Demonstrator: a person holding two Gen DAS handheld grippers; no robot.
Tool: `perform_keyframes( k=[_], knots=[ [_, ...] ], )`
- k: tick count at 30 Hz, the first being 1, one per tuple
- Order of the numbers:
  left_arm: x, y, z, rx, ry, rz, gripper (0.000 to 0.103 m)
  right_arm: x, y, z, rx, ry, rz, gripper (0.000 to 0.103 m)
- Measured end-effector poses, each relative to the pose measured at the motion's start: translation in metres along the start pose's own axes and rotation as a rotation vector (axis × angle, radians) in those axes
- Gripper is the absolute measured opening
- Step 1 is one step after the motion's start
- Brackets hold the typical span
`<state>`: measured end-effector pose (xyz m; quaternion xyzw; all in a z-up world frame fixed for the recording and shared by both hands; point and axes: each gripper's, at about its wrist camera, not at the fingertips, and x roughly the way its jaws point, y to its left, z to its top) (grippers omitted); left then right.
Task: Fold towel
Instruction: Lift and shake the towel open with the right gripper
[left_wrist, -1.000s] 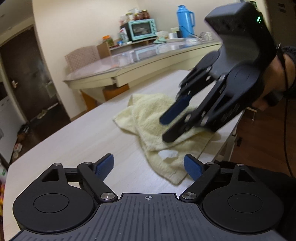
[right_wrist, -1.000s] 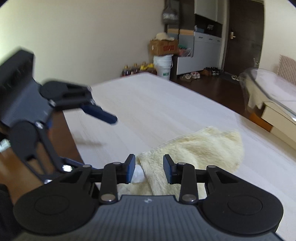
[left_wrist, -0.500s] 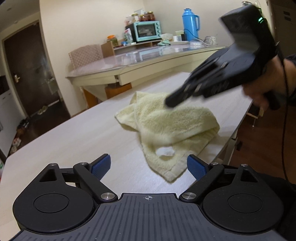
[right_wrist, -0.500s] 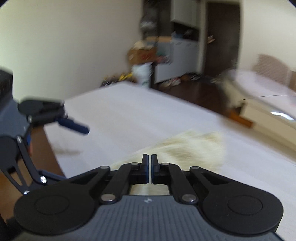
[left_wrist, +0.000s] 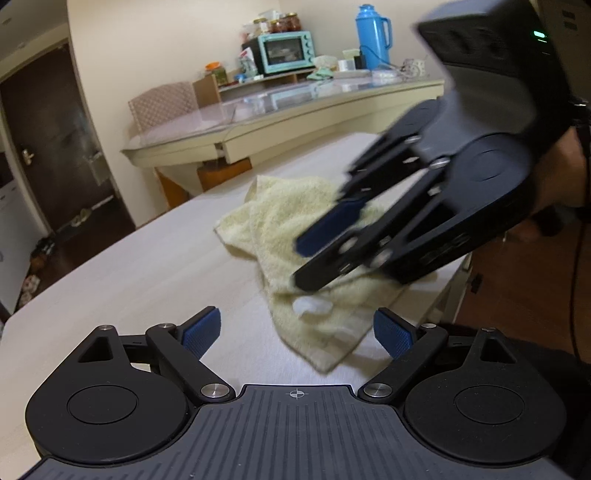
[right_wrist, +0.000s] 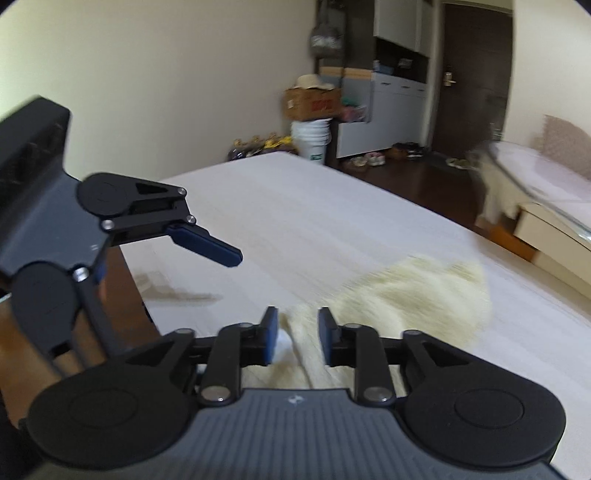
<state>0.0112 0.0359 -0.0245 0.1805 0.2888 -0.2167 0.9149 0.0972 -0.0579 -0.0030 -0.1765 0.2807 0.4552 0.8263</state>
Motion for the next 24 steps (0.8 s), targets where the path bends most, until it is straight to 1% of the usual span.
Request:
perform_keyframes(
  k=[2,3,4,6,8,12,15,17,18,19,20,21,23,24],
  knots=[
    [0.0,-0.001,-0.002,0.008,0.003,0.006,0.094,0.015,0.005,0.003,-0.032,0.033,-0.023,0.045],
    [0.0,-0.002,-0.002,0.01,0.002,0.009,0.094,0.02,0.006,0.002,-0.037,0.045,-0.04,0.042],
    [-0.001,-0.002,-0.003,0.009,-0.004,0.008,0.094,0.022,0.005,0.001,-0.025,0.047,-0.045,0.028],
    [0.0,-0.002,-0.002,0.005,-0.012,0.006,0.094,0.02,-0.001,-0.002,0.023,0.023,-0.042,0.007],
    [0.0,0.0,-0.002,-0.003,-0.022,0.006,0.094,0.012,-0.008,-0.006,0.07,-0.015,-0.044,0.007],
    [0.005,0.002,0.004,-0.005,-0.027,0.016,0.095,-0.03,-0.027,-0.016,0.154,-0.127,-0.104,0.007],
    [0.011,0.003,0.009,-0.013,-0.021,0.038,0.095,-0.074,-0.042,-0.027,0.221,-0.223,-0.188,0.007],
    [0.015,0.005,0.013,-0.02,-0.021,0.042,0.095,-0.111,-0.054,-0.043,0.29,-0.288,-0.269,0.006],
    [0.016,0.005,0.013,-0.021,-0.018,0.042,0.095,-0.123,-0.057,-0.051,0.313,-0.302,-0.306,0.006],
    [0.019,0.005,0.014,-0.018,-0.013,0.043,0.095,-0.139,-0.061,-0.065,0.347,-0.311,-0.364,0.006],
    [0.022,0.004,0.015,-0.013,-0.008,0.043,0.095,-0.149,-0.063,-0.074,0.371,-0.314,-0.4,0.007],
    [0.024,0.003,0.015,-0.005,-0.004,0.041,0.095,-0.16,-0.066,-0.089,0.412,-0.301,-0.446,0.007],
    [0.028,0.001,0.017,0.005,0.001,0.036,0.095,-0.166,-0.071,-0.108,0.462,-0.273,-0.496,0.007],
    [0.03,0.001,0.018,0.007,0.002,0.031,0.095,-0.167,-0.073,-0.123,0.497,-0.232,-0.518,0.007]
  ],
)
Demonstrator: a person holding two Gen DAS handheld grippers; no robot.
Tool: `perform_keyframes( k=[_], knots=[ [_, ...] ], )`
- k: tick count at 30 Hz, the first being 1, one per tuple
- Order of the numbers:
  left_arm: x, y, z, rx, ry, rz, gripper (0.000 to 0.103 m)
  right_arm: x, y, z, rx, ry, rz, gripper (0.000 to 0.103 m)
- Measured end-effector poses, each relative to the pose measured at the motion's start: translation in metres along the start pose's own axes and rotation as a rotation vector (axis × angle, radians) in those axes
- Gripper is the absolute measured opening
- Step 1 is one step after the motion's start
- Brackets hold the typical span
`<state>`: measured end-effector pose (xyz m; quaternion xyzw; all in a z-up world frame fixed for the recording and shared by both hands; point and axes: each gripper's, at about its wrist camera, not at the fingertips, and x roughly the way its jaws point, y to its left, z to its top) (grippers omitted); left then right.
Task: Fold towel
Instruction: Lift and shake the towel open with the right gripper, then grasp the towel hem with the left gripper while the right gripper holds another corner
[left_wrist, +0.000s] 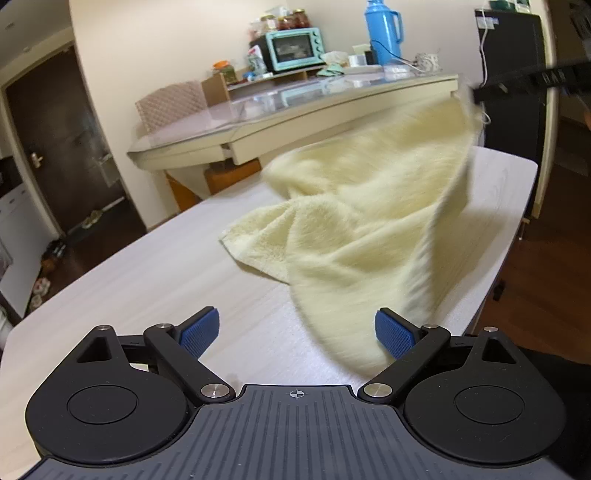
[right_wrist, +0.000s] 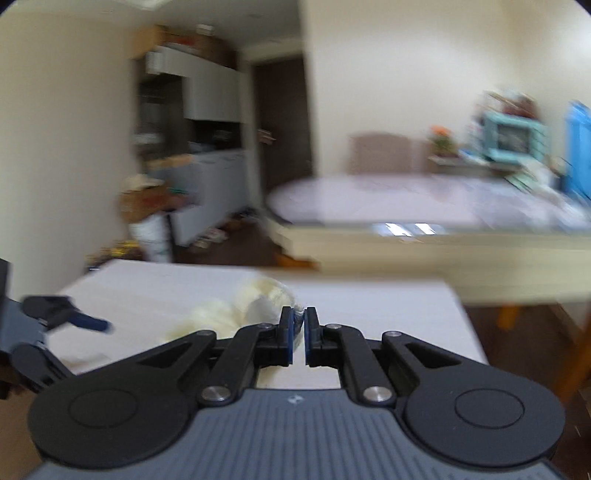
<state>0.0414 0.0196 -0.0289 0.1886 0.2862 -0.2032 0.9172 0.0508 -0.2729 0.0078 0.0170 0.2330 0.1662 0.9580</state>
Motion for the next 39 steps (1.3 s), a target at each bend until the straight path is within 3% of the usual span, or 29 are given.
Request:
perform_keyframes(
  k=[5,9,12,14,15,16,18,23,27,29,30,31,35,39],
  knots=[
    [0.005,0.003,0.008,-0.002,0.0,-0.01,0.095,0.004,-0.013,-0.027,0.029,0.106,-0.048,0.009],
    [0.018,0.025,0.022,-0.061,0.019,-0.007,0.095,0.007,-0.009,-0.024,0.059,0.068,-0.011,0.02],
    [0.039,0.055,0.04,-0.148,0.048,-0.026,0.095,0.012,-0.009,-0.011,0.05,0.021,0.026,0.022],
    [0.053,0.07,0.05,-0.179,0.06,-0.035,0.095,0.017,-0.012,-0.002,0.043,0.003,0.05,0.032],
    [0.062,0.077,0.056,-0.185,0.067,-0.046,0.092,0.018,-0.01,0.0,0.035,-0.002,0.056,0.039],
    [0.07,0.081,0.061,-0.184,0.071,-0.052,0.078,0.019,-0.008,0.002,0.027,-0.008,0.061,0.041],
    [0.086,0.087,0.07,-0.168,0.087,-0.075,0.065,0.024,-0.005,0.005,0.013,-0.003,0.079,0.041],
    [0.123,0.092,0.085,-0.06,0.113,-0.135,0.06,0.04,-0.004,0.009,-0.015,0.02,0.105,0.05],
    [0.14,0.092,0.085,0.008,0.152,-0.162,0.044,0.059,-0.005,0.019,-0.046,0.039,0.134,0.056],
    [0.141,0.094,0.083,0.006,0.148,-0.177,0.028,0.068,-0.003,0.025,-0.066,0.044,0.147,0.061],
    [0.14,0.094,0.082,0.006,0.146,-0.175,0.012,0.076,-0.002,0.031,-0.087,0.054,0.162,0.065],
    [0.138,0.093,0.08,0.012,0.146,-0.169,0.009,0.086,0.001,0.036,-0.108,0.068,0.179,0.066],
    [0.118,0.085,0.072,0.044,0.122,-0.169,0.008,0.124,0.011,0.055,-0.209,0.123,0.22,0.069],
    [0.094,0.083,0.063,0.044,0.09,-0.148,0.008,0.184,0.023,0.071,-0.305,0.236,0.285,0.068]
  ],
)
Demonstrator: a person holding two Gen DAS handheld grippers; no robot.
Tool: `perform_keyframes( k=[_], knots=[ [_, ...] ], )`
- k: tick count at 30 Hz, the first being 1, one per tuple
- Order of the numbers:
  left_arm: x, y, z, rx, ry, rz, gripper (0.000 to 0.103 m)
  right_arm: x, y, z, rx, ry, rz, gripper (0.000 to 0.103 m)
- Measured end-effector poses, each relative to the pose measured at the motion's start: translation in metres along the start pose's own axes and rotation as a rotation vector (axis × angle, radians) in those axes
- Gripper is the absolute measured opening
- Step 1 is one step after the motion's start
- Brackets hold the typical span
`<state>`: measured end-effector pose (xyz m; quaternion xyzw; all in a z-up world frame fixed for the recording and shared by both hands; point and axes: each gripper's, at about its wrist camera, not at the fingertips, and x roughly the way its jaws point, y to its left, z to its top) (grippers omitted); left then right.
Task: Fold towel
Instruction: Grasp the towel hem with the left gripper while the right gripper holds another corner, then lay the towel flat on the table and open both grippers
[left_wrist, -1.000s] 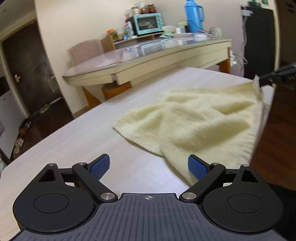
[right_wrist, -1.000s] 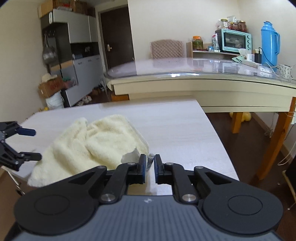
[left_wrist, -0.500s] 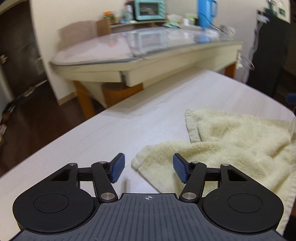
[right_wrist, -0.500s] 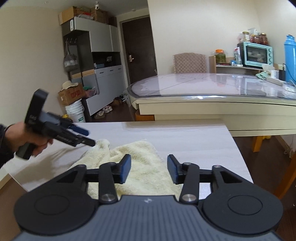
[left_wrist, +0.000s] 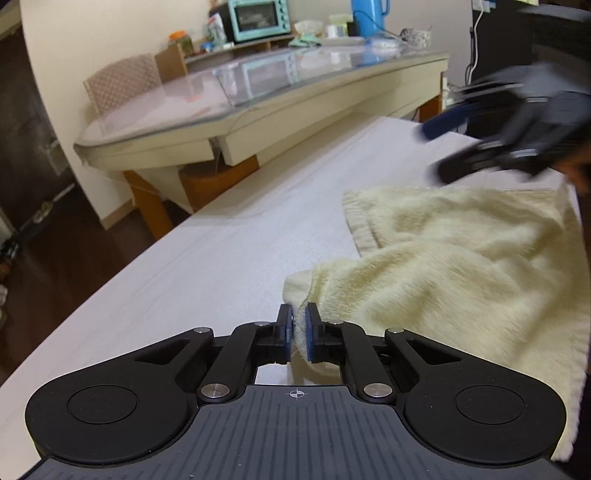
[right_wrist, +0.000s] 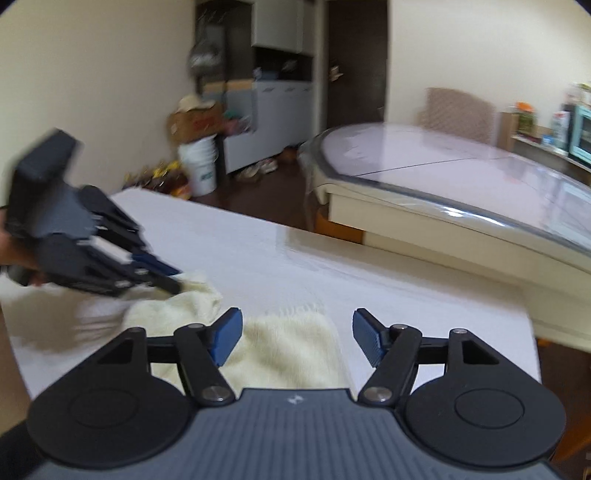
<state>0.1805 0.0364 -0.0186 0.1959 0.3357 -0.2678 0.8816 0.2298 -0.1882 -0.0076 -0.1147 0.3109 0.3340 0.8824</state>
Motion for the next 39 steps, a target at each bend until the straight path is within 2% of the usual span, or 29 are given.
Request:
perform_keyframes(
  k=[3,6,8,9,10,14,17,19,21,22,24,26,28,31,33,35,36,37,39],
  knots=[
    [-0.015,-0.002,-0.007,-0.004,-0.014,0.019,0.008,0.033,-0.006,0.009,-0.02,0.103,0.049,0.066],
    [-0.03,-0.004,-0.016,-0.004,-0.023,0.033,0.008,0.051,-0.007,0.012,-0.044,0.151,0.061,0.065],
    [-0.037,-0.006,-0.02,-0.002,-0.022,0.046,0.008,0.056,-0.009,0.01,-0.032,0.162,0.091,0.055],
    [-0.04,-0.006,-0.022,-0.004,-0.022,0.051,0.008,0.054,-0.009,0.009,-0.026,0.157,0.098,0.028],
    [-0.043,-0.006,-0.025,-0.009,-0.022,0.055,0.008,0.05,-0.007,0.007,-0.038,0.151,0.084,0.006],
    [-0.049,-0.004,-0.03,-0.037,-0.027,0.074,0.008,0.031,-0.005,0.001,-0.079,0.099,-0.031,0.006],
    [-0.039,0.005,-0.026,-0.07,-0.028,0.076,0.008,0.016,-0.02,-0.001,0.019,0.026,-0.129,0.009],
    [-0.026,0.011,-0.018,-0.065,-0.01,0.098,0.008,0.019,-0.022,-0.004,0.035,0.037,-0.169,0.013],
    [-0.015,0.017,-0.013,-0.057,-0.002,0.114,0.008,0.024,-0.025,-0.009,0.056,0.052,-0.168,0.015],
    [-0.008,0.023,-0.01,-0.055,0.001,0.113,0.008,0.024,-0.026,-0.011,0.069,0.052,-0.163,0.021],
    [0.002,0.033,-0.006,-0.052,0.007,0.122,0.008,0.018,-0.03,-0.015,0.093,0.04,-0.159,0.029],
    [0.01,0.042,-0.004,-0.035,0.02,0.131,0.008,0.006,-0.032,-0.019,0.104,0.01,-0.146,0.032],
    [0.012,0.045,-0.005,-0.007,0.047,0.144,0.008,-0.014,-0.031,-0.026,0.121,-0.019,-0.127,0.047],
    [0.01,0.049,-0.011,0.022,0.073,0.15,0.009,-0.039,-0.03,-0.036,0.146,-0.051,-0.103,0.05],
    [0.007,0.051,-0.014,0.022,0.077,0.155,0.017,-0.058,-0.026,-0.047,0.15,-0.067,-0.08,0.05],
    [-0.004,0.054,-0.02,-0.029,0.055,0.157,0.038,-0.075,-0.024,-0.055,0.147,-0.078,-0.062,0.05],
    [-0.01,0.054,-0.022,-0.048,0.04,0.154,0.054,-0.083,-0.023,-0.059,0.144,-0.083,-0.061,0.05],
    [-0.016,0.052,-0.024,-0.056,0.024,0.158,0.059,-0.092,-0.023,-0.063,0.148,-0.08,-0.068,0.05],
    [-0.035,0.044,-0.029,-0.075,-0.011,0.165,0.059,-0.107,-0.024,-0.072,0.172,-0.075,-0.071,0.05]
  ],
)
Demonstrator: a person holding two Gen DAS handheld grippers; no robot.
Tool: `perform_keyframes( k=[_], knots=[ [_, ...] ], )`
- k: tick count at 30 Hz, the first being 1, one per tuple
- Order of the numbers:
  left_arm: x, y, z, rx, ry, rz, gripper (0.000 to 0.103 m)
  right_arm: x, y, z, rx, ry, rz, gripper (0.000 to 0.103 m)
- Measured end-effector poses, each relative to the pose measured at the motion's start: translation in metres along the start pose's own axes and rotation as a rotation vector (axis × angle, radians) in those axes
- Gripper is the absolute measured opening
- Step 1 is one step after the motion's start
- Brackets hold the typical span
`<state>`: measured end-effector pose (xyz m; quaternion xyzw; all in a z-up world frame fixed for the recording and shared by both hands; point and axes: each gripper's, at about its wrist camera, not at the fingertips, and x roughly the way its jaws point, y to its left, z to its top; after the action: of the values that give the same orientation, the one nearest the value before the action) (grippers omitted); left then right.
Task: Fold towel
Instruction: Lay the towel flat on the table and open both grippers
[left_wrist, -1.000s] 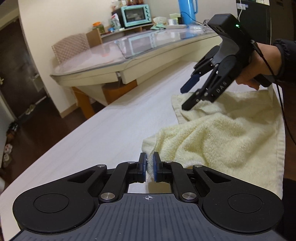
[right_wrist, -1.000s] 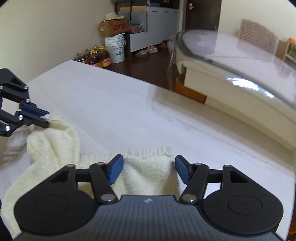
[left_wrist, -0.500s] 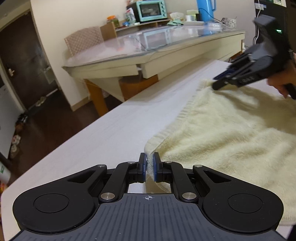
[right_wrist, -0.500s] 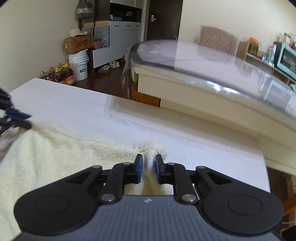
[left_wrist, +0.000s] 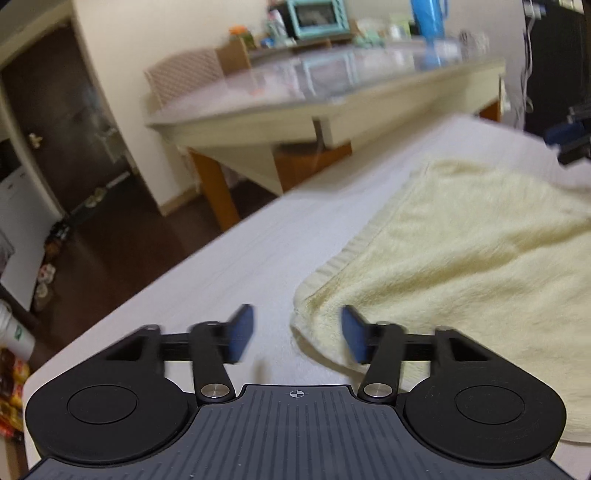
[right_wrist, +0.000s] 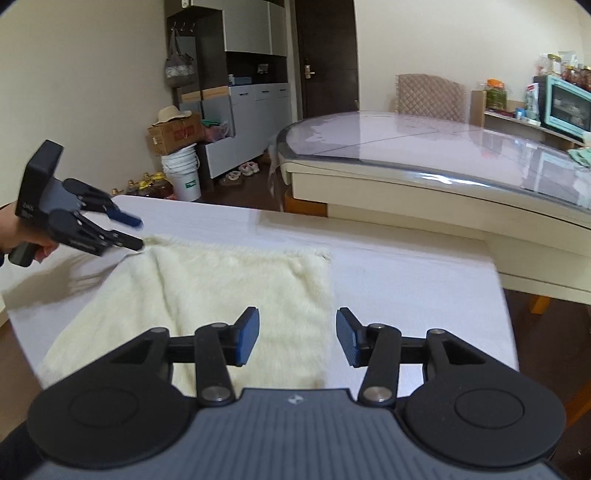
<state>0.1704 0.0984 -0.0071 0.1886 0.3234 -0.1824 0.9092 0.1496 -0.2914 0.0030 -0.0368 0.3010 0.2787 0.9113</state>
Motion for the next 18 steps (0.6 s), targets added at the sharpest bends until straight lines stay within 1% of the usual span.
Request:
perform_keyframes(
  k=[3,8,9,10,11,12,13,16,18],
  knots=[
    [-0.032,-0.02,-0.009,-0.018,-0.036,-0.042,0.059,-0.02,-0.007,-0.016,0.077,0.015,0.008,0.05],
    [-0.066,-0.077,-0.02,0.036,-0.082,-0.135,0.057,-0.039,-0.01,-0.047,0.198,0.022,0.026,0.05],
    [-0.067,-0.086,-0.022,0.045,-0.079,-0.155,0.053,-0.04,-0.01,-0.051,0.216,0.023,0.029,0.05],
    [-0.068,-0.096,-0.024,0.055,-0.076,-0.174,0.046,-0.041,-0.011,-0.056,0.241,0.022,0.033,0.049],
    [-0.068,-0.102,-0.025,0.061,-0.074,-0.183,0.043,-0.04,-0.011,-0.059,0.253,0.019,0.032,0.049],
    [-0.066,-0.106,-0.027,0.067,-0.067,-0.184,0.037,-0.04,-0.011,-0.062,0.274,0.016,0.032,0.049],
    [-0.063,-0.109,-0.029,0.066,-0.059,-0.181,0.034,-0.039,-0.01,-0.065,0.287,0.01,0.033,0.049],
    [-0.052,-0.113,-0.035,0.052,-0.032,-0.152,0.034,-0.037,-0.01,-0.068,0.307,-0.005,0.035,0.048],
    [-0.05,-0.114,-0.043,0.053,-0.023,-0.15,0.033,-0.037,-0.009,-0.071,0.322,-0.016,0.036,0.045]
  ],
)
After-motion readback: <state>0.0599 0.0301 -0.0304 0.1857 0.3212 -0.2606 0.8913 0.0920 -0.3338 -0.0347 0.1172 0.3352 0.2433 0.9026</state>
